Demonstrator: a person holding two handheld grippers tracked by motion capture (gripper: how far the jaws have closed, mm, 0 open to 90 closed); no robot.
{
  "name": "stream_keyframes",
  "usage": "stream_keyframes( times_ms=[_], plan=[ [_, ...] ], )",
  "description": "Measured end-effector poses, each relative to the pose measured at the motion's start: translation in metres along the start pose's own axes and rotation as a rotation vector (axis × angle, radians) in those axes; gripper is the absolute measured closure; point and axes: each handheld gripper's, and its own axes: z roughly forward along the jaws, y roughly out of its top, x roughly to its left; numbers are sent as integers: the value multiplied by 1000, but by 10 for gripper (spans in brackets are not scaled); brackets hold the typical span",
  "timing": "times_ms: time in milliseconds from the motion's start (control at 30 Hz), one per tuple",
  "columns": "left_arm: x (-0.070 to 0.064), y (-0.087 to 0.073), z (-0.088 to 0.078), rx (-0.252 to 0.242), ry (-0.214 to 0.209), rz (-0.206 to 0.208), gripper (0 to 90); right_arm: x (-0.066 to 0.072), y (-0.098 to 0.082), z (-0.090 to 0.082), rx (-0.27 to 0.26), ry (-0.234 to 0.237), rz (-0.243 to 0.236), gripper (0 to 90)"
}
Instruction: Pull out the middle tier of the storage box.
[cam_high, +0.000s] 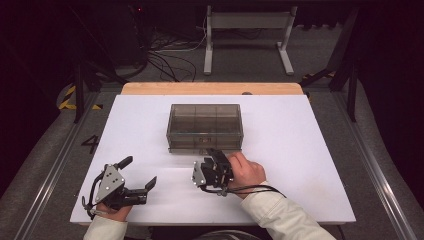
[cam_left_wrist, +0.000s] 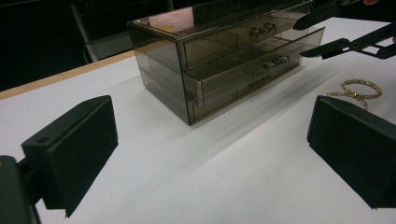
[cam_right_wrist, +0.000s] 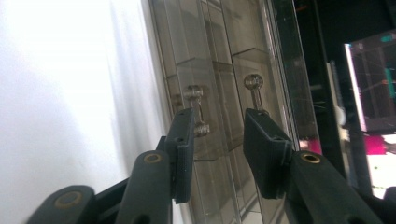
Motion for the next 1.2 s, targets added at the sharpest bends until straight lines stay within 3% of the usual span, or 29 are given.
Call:
stream_keyframes(
  times_ms=[33, 100, 233, 333, 367, 433, 467, 567, 600, 633, 667, 733, 800, 867, 900, 1033, 1200],
  plan=[
    [0, 0, 0, 0, 1, 0, 26, -5, -1, -2, -22, 38, 25, 611],
    [0, 0, 0, 1, 1, 0, 27, -7, -1, -3, -30, 52, 30, 601],
    [0, 0, 1, 6, 2, -1, 27, -20, -4, -8, -78, 150, 70, 541],
    [0, 0, 1, 6, 2, -1, 27, -24, -6, -9, -96, 181, 98, 525],
    [0, 0, 1, 7, 2, -1, 26, -28, -8, -10, -107, 223, 109, 522],
    [0, 0, 1, 7, 2, -1, 27, -30, -8, -9, -110, 240, 108, 522],
    [0, 0, 1, 6, 3, -1, 27, -35, -10, -9, -118, 290, 129, 521],
    [0, 0, 1, 6, 3, -1, 27, -39, -12, -9, -122, 325, 138, 521],
    [0, 0, 1, 6, 1, -4, 27, -43, -14, -6, -133, 374, 162, 522],
    [0, 0, 1, 6, 1, -4, 27, -43, -14, -6, -133, 374, 162, 522],
    [0, 0, 1, 9, -1, -2, 27, -48, -17, -4, -135, 416, 185, 524],
    [0, 0, 1, 10, -2, -2, 27, -49, -18, -3, -128, 432, 195, 528],
    [0, 0, 1, 10, -2, -2, 27, -55, -23, 3, -122, 479, 217, 534],
    [0, 0, 1, 10, -2, -2, 27, -56, -23, 5, -120, 488, 219, 534],
    [0, 0, 1, 10, -3, -2, 27, -58, -24, 10, -105, 523, 230, 509],
    [0, -1, 2, 12, -4, -4, 26, -61, -24, 13, -98, 523, 228, 516],
    [1, -1, 2, 12, -4, -2, 26, -65, -20, 21, -47, 520, 182, 549]
  ],
)
